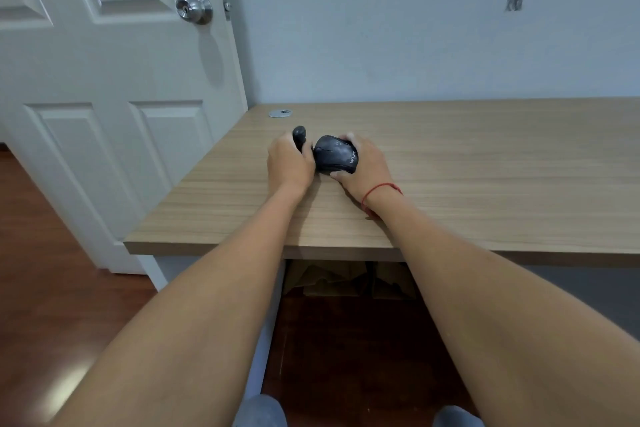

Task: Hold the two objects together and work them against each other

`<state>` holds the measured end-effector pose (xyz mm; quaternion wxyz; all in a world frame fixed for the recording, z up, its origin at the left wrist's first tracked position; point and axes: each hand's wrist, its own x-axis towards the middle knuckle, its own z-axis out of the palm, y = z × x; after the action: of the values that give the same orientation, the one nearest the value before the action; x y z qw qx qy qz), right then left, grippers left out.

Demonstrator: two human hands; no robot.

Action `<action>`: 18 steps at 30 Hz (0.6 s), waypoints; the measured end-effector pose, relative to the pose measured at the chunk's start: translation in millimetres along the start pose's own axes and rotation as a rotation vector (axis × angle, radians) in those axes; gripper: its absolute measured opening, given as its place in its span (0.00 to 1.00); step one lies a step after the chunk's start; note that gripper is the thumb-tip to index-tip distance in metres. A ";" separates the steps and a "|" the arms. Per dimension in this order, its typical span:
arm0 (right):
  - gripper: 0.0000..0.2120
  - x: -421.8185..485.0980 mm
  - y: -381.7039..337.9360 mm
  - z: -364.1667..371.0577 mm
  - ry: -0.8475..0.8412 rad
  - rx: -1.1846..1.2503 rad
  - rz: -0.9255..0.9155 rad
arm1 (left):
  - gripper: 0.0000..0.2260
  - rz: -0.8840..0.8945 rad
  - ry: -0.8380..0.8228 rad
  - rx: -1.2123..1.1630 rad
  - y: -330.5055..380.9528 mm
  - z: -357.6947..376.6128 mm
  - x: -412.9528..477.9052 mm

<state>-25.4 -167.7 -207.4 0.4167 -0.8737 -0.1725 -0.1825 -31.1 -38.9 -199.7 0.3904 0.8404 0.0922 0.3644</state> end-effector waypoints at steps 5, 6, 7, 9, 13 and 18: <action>0.29 2.8 4.9 2.3 0.002 0.020 0.046 | 0.11 0.067 0.081 -0.274 10.3 -3.1 -2.9; 0.29 3.7 5.6 3.2 -0.004 0.012 0.058 | 0.12 0.081 0.063 -0.278 10.6 -3.2 -3.6; 0.30 4.4 6.1 4.0 -0.007 0.005 0.070 | 0.12 0.085 0.030 -0.245 8.5 -2.3 -3.6; 0.31 4.3 6.7 5.0 -0.006 0.003 0.090 | 0.12 0.057 -0.033 -0.094 3.9 -0.6 -3.4; 0.30 4.9 7.4 5.0 0.011 0.026 0.129 | 0.11 0.118 -0.013 -0.097 5.4 0.1 -5.8; 0.30 6.6 1.5 5.2 0.047 -0.021 0.141 | 0.14 0.226 -0.006 -0.281 16.3 0.4 -12.6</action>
<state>-18.0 -163.6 -208.4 0.4231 -0.8836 -0.0986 -0.1747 -42.0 -55.7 -194.9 0.4607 0.7838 -0.0558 0.4127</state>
